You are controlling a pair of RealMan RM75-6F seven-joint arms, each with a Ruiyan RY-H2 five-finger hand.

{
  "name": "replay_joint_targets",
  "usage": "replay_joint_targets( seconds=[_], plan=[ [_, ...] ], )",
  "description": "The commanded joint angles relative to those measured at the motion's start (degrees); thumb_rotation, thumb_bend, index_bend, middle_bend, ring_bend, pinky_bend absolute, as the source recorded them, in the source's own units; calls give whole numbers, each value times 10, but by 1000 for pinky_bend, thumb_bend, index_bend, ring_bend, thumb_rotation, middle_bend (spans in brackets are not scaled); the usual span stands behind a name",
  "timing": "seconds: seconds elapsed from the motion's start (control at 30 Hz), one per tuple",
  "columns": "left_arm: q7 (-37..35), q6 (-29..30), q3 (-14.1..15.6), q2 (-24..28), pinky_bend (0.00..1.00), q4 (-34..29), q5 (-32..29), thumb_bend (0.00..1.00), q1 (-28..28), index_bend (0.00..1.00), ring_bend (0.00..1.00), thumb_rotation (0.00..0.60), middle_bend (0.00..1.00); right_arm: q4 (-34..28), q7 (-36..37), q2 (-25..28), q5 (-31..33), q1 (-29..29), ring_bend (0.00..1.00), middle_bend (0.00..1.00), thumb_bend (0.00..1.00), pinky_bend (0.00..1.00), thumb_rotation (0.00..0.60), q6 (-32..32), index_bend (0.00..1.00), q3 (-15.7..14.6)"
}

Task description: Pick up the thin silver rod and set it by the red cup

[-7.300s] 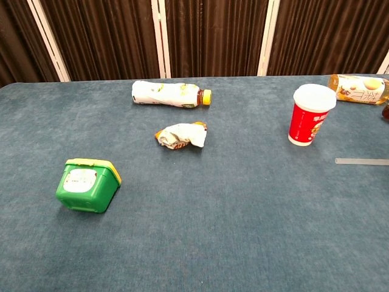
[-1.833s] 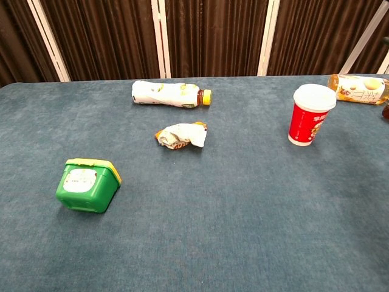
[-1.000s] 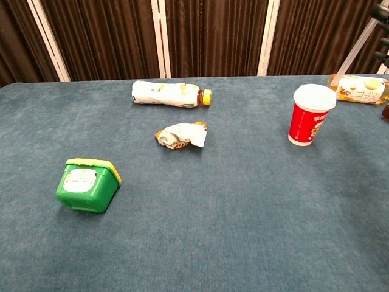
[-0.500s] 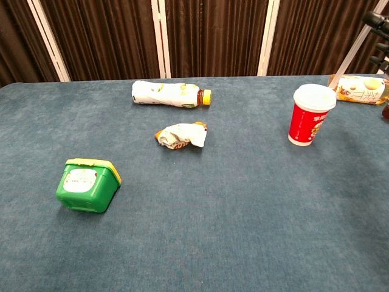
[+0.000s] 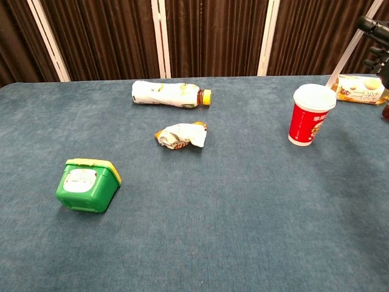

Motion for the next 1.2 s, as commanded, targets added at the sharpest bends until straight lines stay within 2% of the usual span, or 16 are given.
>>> replay_joint_targets(
  seconds=[0.03,0.8,1.1,1.2],
  plan=[
    [0,1,0,0,0,0,0,46,0,0,0,600,0,4,-1,-2,4,2,0,190,330,0,600,-3,646,2],
    [2,1,0,-1,0,0,0,46,1,0,0,600,0,42,12,-18,2,10,0,190,329,0,600,-22,648,-5],
    [2,1,0,-1,0,0,-1,46,1,0,0,600,0,45,20,-19,-14,3,0,190,316,0,600,-31,647,-21],
    [2,1,0,-1,0,0,-1,46,1,0,0,600,0,43,26,-20,-27,-1,0,179,313,0,600,-31,607,-29]
  ],
)
